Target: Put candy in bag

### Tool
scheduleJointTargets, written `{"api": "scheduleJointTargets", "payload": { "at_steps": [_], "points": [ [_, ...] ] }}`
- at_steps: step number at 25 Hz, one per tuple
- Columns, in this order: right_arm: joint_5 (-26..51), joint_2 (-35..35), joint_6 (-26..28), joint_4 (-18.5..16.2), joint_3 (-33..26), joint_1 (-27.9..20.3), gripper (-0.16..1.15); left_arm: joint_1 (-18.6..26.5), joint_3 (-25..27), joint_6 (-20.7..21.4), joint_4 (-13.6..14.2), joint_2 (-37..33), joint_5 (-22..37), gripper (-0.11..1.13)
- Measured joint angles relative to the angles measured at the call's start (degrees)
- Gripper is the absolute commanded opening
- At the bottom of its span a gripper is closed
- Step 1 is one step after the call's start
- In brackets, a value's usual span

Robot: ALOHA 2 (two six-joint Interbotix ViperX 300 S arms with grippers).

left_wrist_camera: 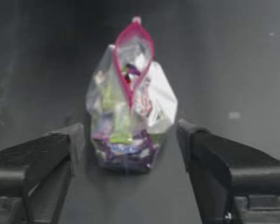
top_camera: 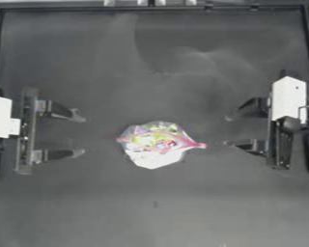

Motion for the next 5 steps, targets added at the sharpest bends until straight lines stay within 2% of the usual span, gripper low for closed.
{"api": "scheduleJointTargets", "payload": {
  "at_steps": [5],
  "points": [
    [-0.09, -3.60, 0.00, 0.00, 2.46, 0.00, 0.87, 0.00, 0.97, 0.00, 0.00, -3.69, 1.85, 0.95]
  ]
}}
